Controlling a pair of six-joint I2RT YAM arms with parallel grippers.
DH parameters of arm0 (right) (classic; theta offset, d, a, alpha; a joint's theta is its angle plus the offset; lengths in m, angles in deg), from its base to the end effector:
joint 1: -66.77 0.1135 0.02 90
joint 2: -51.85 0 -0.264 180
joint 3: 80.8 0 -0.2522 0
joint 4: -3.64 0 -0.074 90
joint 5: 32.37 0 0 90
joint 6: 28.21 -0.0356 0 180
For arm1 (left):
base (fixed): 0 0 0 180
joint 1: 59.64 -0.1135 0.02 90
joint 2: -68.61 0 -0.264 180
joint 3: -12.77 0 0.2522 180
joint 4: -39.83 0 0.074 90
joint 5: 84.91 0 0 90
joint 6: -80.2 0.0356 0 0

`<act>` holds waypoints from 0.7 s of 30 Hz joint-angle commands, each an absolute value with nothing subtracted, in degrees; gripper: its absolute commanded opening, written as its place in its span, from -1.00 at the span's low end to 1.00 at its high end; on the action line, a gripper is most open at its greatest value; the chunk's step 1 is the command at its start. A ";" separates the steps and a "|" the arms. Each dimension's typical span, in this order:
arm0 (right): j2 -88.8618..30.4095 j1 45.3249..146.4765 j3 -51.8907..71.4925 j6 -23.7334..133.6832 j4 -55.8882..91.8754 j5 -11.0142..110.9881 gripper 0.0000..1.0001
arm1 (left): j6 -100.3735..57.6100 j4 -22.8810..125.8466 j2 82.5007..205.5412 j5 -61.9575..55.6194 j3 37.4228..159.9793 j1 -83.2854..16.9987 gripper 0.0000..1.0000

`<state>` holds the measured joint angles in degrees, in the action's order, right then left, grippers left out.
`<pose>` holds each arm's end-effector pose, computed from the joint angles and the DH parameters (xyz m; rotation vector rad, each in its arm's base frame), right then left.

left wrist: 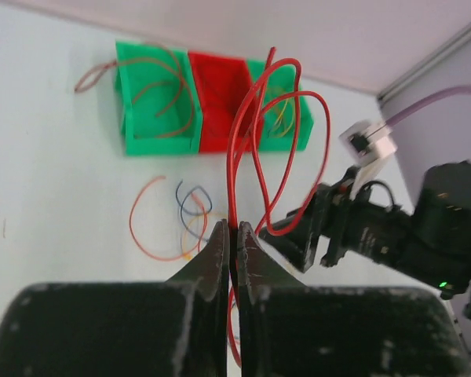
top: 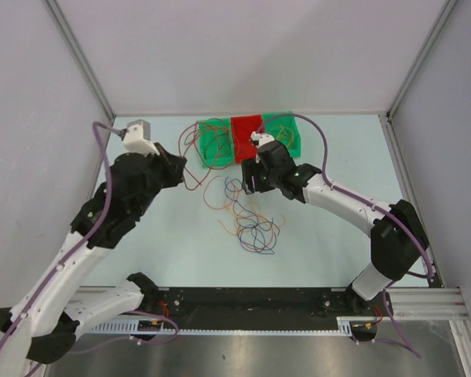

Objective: Untangle the cables

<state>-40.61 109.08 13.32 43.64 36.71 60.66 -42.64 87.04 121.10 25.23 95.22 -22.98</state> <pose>0.2721 0.2451 0.2785 -0.4555 2.2656 0.4940 0.1520 -0.0978 0.4170 -0.1820 1.8757 -0.5119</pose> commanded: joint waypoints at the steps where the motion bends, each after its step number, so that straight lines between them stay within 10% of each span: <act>1: -37.71 108.96 13.10 43.07 34.80 62.46 0.39 | -37.84 92.44 119.07 28.47 96.59 -23.34 -0.99; 21: -28.74 102.80 15.03 16.81 22.26 33.73 0.67 | -40.12 82.59 116.43 23.11 81.11 -23.26 -0.99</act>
